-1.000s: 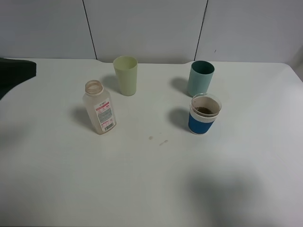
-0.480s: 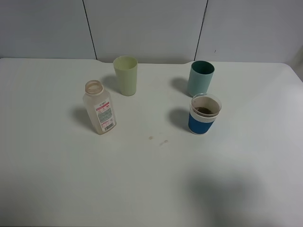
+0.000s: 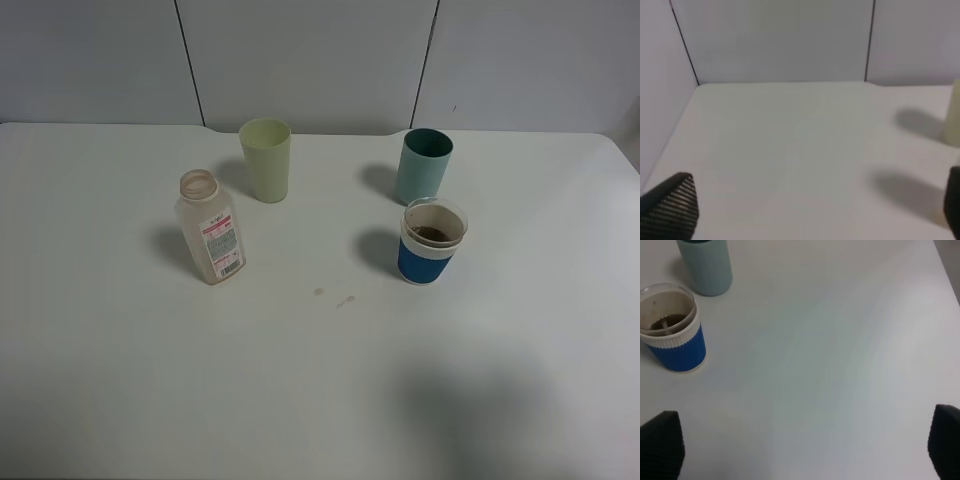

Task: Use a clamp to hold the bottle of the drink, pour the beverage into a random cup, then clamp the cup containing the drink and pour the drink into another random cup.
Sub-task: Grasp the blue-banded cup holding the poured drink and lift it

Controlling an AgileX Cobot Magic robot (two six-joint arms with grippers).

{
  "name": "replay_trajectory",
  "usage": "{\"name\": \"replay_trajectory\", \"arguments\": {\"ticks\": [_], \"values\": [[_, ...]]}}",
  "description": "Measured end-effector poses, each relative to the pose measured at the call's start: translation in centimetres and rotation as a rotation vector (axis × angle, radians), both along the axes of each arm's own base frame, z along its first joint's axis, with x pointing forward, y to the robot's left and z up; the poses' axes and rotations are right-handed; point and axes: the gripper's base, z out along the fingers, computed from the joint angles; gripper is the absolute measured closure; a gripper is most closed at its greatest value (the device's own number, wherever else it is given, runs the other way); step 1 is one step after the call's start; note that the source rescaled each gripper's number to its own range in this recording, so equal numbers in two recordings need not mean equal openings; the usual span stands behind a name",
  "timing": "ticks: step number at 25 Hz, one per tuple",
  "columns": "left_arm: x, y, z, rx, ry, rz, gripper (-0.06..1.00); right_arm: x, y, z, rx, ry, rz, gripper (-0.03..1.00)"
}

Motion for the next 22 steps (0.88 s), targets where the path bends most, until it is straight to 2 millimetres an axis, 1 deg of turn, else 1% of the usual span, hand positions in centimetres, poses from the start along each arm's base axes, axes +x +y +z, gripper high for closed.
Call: {"name": "replay_trajectory", "arguments": {"ticks": [2, 8, 11, 14, 22], "values": [[-1.1, -0.1, -0.5, -0.014, -0.001, -0.005, -0.06, 0.0, 0.0, 0.0, 0.0, 0.0, 0.0, 0.04], [-1.7, -0.3, -2.0, -0.037, 0.174, -0.015, -0.06, 0.0, 0.0, 0.0, 0.0, 0.0, 0.0, 0.04], [-1.6, -0.2, -2.7, -0.034, 0.215, -0.009, -0.06, 0.0, 0.0, 0.0, 0.0, 0.0, 0.0, 0.04], [-0.9, -0.1, -4.0, -0.031, 0.254, -0.004, -0.06, 0.0, 0.0, 0.0, 0.0, 0.0, 0.0, 0.04], [-0.7, -0.1, -4.0, -0.03, 0.239, -0.003, -0.06, 0.0, 0.0, 0.0, 0.0, 0.0, 0.0, 0.04]]}}
